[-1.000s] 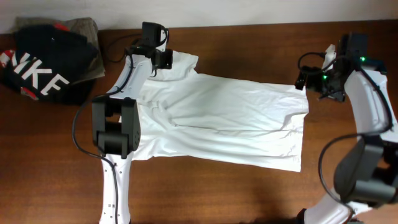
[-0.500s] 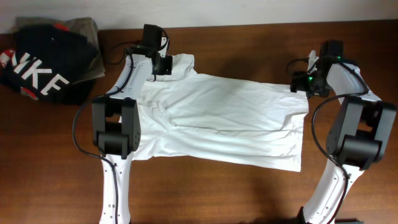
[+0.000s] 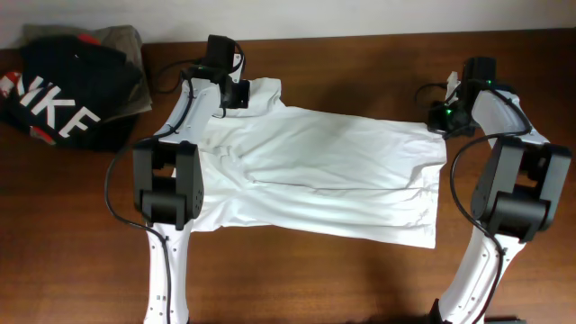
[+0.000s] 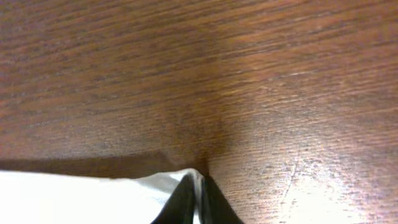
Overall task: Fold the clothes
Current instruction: 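Grasp the shirt's top left and top right corners with both grippers, then fold the top half down over the bottom half with both grippers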
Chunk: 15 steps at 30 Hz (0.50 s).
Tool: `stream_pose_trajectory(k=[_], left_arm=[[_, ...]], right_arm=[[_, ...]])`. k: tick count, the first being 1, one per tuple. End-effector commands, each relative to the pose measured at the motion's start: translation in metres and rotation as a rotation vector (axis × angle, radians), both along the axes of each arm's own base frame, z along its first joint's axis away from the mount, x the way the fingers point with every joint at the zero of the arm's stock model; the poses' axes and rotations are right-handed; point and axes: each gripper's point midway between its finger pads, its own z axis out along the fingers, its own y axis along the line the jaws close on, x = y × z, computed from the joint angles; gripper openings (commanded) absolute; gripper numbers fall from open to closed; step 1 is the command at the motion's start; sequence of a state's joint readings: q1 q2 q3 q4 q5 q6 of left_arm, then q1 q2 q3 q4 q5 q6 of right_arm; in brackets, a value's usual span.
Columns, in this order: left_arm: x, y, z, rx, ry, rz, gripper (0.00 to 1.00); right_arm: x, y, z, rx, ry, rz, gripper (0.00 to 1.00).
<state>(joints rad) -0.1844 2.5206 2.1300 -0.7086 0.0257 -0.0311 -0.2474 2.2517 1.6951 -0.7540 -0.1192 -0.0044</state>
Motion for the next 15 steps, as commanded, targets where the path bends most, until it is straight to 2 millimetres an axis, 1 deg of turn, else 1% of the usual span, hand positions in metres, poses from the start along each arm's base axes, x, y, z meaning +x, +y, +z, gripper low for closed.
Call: stream_pose_trajectory(k=[1,3,4,5,7,9,10,13,15], left_arm=[[0.003,0.000,0.049,-0.013,-0.067,0.007,0.00],[0.002,0.002,0.086,-0.021,-0.118,0.009,0.00],[0.000,0.002,0.093,-0.022,-0.123,0.010,0.00],[-0.005,0.006,0.106,-0.019,-0.124,0.015,0.00],[-0.020,0.015,0.121,-0.013,-0.093,0.026,0.00],[-0.033,0.026,0.122,-0.004,-0.042,0.042,0.00],[-0.042,0.033,0.117,0.003,0.000,0.051,0.00],[-0.063,0.048,0.107,0.019,0.101,0.074,0.00],[-0.075,0.059,0.104,0.026,0.154,0.092,0.00]], right_arm=[[0.004,-0.002,0.007,0.014,0.021,-0.032,0.04],[0.006,-0.005,0.029,0.031,0.032,-0.088,0.04],[0.006,-0.006,0.036,0.036,0.038,-0.106,0.04],[0.005,-0.006,0.047,0.042,0.047,-0.122,0.04],[-0.002,-0.003,0.070,0.052,0.082,-0.122,0.04],[-0.013,0.000,0.083,0.061,0.126,-0.124,0.04],[-0.022,0.002,0.088,0.069,0.160,-0.132,0.04],[-0.040,0.006,0.094,0.089,0.227,-0.177,0.04],[-0.052,0.009,0.100,0.099,0.265,-0.190,0.04]])
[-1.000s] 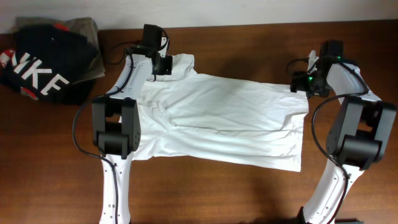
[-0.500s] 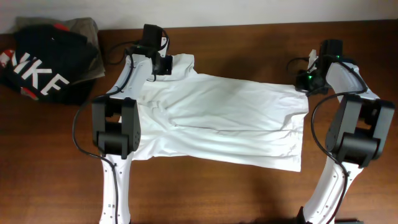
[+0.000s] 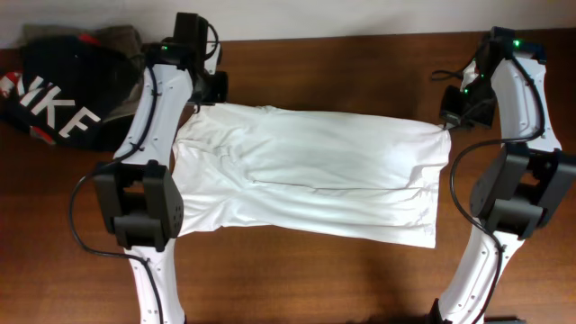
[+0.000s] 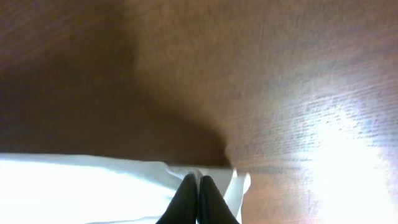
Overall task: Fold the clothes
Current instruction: 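Fold the top half down over the bottom half with both grippers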
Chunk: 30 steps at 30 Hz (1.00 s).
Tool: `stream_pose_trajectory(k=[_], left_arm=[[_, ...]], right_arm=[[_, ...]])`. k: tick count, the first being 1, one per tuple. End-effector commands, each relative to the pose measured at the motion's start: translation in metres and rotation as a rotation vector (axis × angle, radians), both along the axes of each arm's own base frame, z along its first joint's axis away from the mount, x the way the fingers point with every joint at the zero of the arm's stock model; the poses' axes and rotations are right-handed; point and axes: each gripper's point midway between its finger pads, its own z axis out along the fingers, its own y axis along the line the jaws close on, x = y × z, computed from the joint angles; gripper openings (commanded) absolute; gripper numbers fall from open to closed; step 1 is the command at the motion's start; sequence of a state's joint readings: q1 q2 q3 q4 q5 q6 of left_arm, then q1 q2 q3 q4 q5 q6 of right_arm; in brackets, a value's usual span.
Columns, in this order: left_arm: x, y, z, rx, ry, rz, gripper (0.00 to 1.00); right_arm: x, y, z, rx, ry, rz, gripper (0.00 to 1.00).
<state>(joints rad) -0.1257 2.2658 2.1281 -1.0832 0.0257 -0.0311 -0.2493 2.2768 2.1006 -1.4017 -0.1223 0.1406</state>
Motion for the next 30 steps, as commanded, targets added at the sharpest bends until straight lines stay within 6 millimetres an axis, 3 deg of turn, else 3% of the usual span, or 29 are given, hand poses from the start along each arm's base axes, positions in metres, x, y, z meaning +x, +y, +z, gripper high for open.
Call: stream_pose_trajectory(k=[1,3,8,11,15,18,21,27,30], left_arm=[[-0.018,0.023,0.003,0.012,0.069,0.045,0.00],[-0.041,0.040,-0.002,0.020,0.168,0.077,0.00],[-0.074,0.070,-0.006,0.020,0.306,0.138,0.00],[-0.085,0.072,-0.005,0.022,0.349,0.140,0.00],[-0.099,0.069,0.001,0.008,0.394,0.126,0.00],[-0.110,0.069,0.004,0.010,0.432,0.126,0.00],[-0.122,0.069,0.005,0.016,0.483,0.126,0.00],[-0.140,0.072,0.005,0.040,0.556,0.113,0.00],[-0.150,0.076,0.000,0.067,0.598,0.113,0.00]], right_arm=[[-0.010,-0.001,0.019,0.005,0.011,-0.045,0.04],[-0.025,0.003,0.024,0.015,0.059,-0.043,0.04],[-0.047,0.011,0.029,0.041,0.147,-0.038,0.04],[-0.055,0.013,0.043,0.038,0.143,-0.038,0.04],[-0.071,0.020,0.090,0.013,0.069,-0.027,0.04],[-0.081,0.029,0.102,0.003,0.051,-0.006,0.04],[-0.097,0.040,0.091,0.010,0.110,0.017,0.04],[-0.124,0.061,0.043,0.021,0.266,0.064,0.04],[-0.132,0.059,0.043,0.010,0.283,0.066,0.04]])
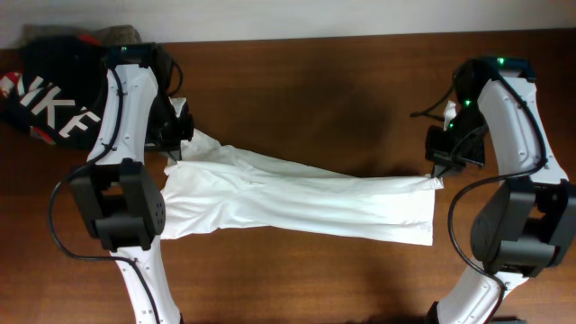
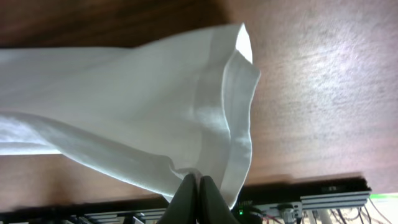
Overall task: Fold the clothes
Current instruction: 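Fold the top half down over the bottom half with both grippers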
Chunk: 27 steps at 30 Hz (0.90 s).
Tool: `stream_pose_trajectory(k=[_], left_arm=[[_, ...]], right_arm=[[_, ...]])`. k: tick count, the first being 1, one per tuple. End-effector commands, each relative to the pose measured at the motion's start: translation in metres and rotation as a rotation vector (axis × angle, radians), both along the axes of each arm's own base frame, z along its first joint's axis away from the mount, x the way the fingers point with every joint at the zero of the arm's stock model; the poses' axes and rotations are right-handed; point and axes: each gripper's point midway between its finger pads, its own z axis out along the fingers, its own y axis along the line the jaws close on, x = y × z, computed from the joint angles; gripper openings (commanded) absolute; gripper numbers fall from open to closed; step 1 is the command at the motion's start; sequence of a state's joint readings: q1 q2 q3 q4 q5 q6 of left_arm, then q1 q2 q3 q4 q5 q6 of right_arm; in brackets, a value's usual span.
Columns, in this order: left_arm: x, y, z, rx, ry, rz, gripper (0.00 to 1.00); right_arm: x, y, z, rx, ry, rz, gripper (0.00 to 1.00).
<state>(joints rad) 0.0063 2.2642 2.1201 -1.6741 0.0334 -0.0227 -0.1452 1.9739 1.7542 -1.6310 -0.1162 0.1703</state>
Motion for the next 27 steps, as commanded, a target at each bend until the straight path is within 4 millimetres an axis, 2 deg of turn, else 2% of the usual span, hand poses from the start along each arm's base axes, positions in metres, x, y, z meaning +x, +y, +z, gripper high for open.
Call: stream_pose_trajectory(k=[1,4,6,10,15,16,18,20,23,26,27], left_arm=[[-0.013,0.013,0.006,0.055,0.018,-0.022,0.00],[-0.022,0.017,-0.010,0.072,0.063,-0.026,0.00],[-0.031,0.018,-0.024,0.074,0.099,-0.026,0.00],[-0.051,0.025,-0.050,0.070,0.170,-0.007,0.00],[-0.058,0.026,-0.058,0.070,0.191,-0.001,0.00],[-0.058,0.026,-0.057,0.069,0.192,-0.001,0.05],[-0.058,0.026,-0.057,0.069,0.192,-0.001,0.17],[-0.058,0.026,-0.057,0.069,0.190,-0.001,0.18],[-0.050,0.027,-0.049,0.071,0.163,0.005,0.18],[-0.028,0.027,-0.020,0.075,0.074,0.025,0.18],[-0.016,0.026,-0.005,0.072,0.014,0.029,0.18]], right_arm=[[-0.011,-0.008,0.005,-0.058,0.017,0.003,0.04],[-0.026,-0.019,0.004,-0.120,0.074,0.027,0.04],[-0.032,-0.025,-0.005,-0.156,0.105,0.041,0.04],[-0.034,-0.026,-0.029,-0.161,0.104,0.034,0.04],[-0.034,-0.025,-0.034,-0.161,0.099,0.025,0.04],[-0.035,-0.025,-0.033,-0.160,0.107,0.026,0.10],[-0.039,-0.024,-0.031,-0.157,0.125,0.028,0.59],[-0.039,-0.024,-0.031,-0.158,0.125,0.028,0.68],[-0.036,-0.025,-0.030,-0.160,0.111,0.028,0.68],[-0.026,-0.026,-0.022,-0.165,0.075,0.024,0.68],[-0.024,-0.026,-0.021,-0.166,0.064,0.024,0.68]])
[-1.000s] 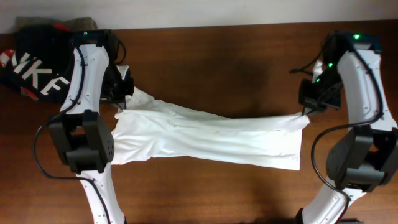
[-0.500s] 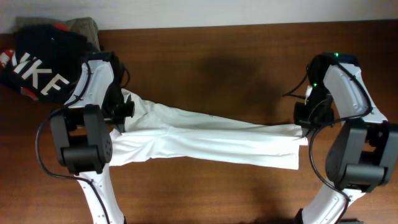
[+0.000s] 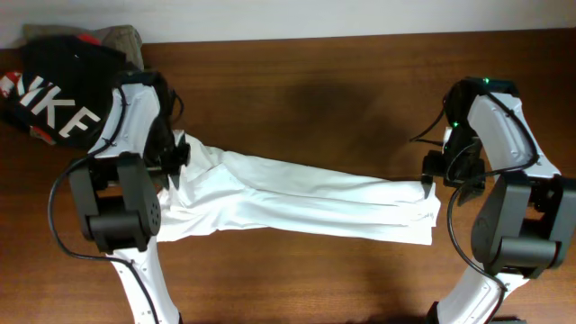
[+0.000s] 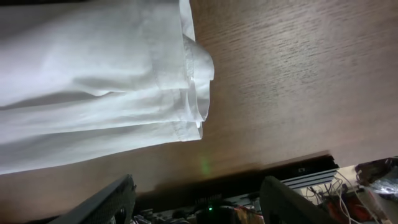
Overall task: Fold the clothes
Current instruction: 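Fold the top half down over the bottom half with both grippers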
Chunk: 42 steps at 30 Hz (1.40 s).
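Note:
A white shirt (image 3: pixel 297 202) lies across the wooden table (image 3: pixel 342 99), doubled lengthwise into a long band. Its hem end (image 4: pixel 186 74) rests on the wood in stacked layers, seen in the right wrist view. My right gripper (image 4: pixel 198 182) is open above that end, fingers (image 4: pixel 115 196) wide apart with nothing between them. In the overhead view the right gripper (image 3: pixel 430 177) sits at the band's right end. My left gripper (image 3: pixel 175 157) is at the shirt's left, collar end; its jaws are too small to read.
A heap of dark clothes (image 3: pixel 58 90) with white NIKE lettering lies at the back left corner. The table's near edge (image 4: pixel 298 168), with a rail and cables beyond it, shows in the right wrist view.
My right gripper was shut on the hem corner, holding it up; now it is open and the hem lies on the table. The shirt's raised layer has settled onto the lower one.
The shirt lay spread flat with both grippers at its far corners, the right shut on the hem corner. Then the far edge was raised. Then it hung over the near half. Now the shirt lies doubled and the right gripper has let go.

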Tool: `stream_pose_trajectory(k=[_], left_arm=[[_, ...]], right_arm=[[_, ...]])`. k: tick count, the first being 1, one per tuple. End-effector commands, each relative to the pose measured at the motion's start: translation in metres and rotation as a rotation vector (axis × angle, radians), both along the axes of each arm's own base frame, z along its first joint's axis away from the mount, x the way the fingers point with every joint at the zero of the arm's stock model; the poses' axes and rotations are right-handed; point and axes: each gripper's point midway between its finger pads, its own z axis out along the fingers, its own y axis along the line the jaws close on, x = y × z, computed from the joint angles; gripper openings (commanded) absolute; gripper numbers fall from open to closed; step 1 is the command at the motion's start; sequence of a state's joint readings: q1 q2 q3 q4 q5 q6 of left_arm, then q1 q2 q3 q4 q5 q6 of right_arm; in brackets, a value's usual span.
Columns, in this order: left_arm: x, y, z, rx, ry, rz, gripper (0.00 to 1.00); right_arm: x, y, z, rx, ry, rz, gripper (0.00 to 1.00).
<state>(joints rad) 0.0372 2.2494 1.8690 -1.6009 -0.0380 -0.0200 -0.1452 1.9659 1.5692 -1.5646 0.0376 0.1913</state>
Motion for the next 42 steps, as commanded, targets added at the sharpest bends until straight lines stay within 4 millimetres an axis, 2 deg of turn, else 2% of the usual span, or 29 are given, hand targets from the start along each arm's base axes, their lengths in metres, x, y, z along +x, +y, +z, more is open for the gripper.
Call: stream_pose_trajectory(k=[1,3,4,5,7,8,10,12,15,19,22,26,32,36,38,42], left_arm=[[0.034,-0.001,0.049,-0.008,-0.197,0.023,0.20],[0.044,-0.017,0.057,-0.084,-0.246,0.036,0.28],[0.046,-0.030,0.057,-0.142,-0.257,0.040,0.35],[0.051,-0.047,0.054,-0.218,-0.270,0.018,0.39],[0.054,-0.063,0.045,-0.255,-0.282,-0.036,0.39],[0.053,-0.071,0.036,-0.257,-0.278,-0.057,0.34],[0.045,-0.082,0.017,-0.261,-0.250,-0.083,0.12],[0.035,-0.086,-0.003,-0.260,-0.219,-0.091,0.00],[0.027,-0.082,-0.025,-0.259,-0.203,-0.081,0.00],[0.027,-0.071,-0.039,-0.255,-0.215,-0.051,0.00],[0.030,-0.053,-0.049,-0.247,-0.236,0.004,0.00],[0.020,-0.021,-0.068,-0.189,-0.221,0.097,0.01],[-0.010,0.015,-0.100,-0.163,-0.184,0.250,0.01],[-0.021,0.050,-0.102,-0.098,-0.170,0.393,0.01],[-0.024,0.061,-0.102,-0.095,-0.171,0.428,0.00],[-0.027,0.068,-0.096,-0.093,-0.173,0.451,0.01]], right_arm=[[0.013,-0.005,0.015,-0.032,-0.076,-0.001,0.68],[0.015,-0.005,0.014,-0.033,-0.087,-0.001,0.67],[0.019,-0.003,0.013,-0.025,-0.102,-0.004,0.67],[0.026,0.004,0.010,0.018,-0.133,-0.020,0.62],[0.030,0.015,0.006,0.080,-0.154,-0.040,0.59],[0.029,0.016,0.003,0.084,-0.153,-0.041,0.56],[0.026,0.017,-0.005,0.085,-0.143,-0.042,0.33],[0.020,0.020,-0.017,0.098,-0.129,-0.046,0.05],[0.011,0.028,-0.037,0.137,-0.112,-0.061,0.04],[0.000,0.037,-0.068,0.181,-0.118,-0.077,0.04],[-0.008,0.039,-0.088,0.180,-0.123,-0.077,0.04],[-0.009,0.038,-0.097,0.177,-0.139,-0.077,0.04],[0.013,0.036,-0.102,0.172,-0.234,-0.068,0.04],[0.031,0.033,-0.105,0.165,-0.310,-0.061,0.06],[0.045,0.032,-0.105,0.165,-0.365,-0.055,0.06],[0.060,0.029,-0.103,0.157,-0.421,-0.049,0.08]])
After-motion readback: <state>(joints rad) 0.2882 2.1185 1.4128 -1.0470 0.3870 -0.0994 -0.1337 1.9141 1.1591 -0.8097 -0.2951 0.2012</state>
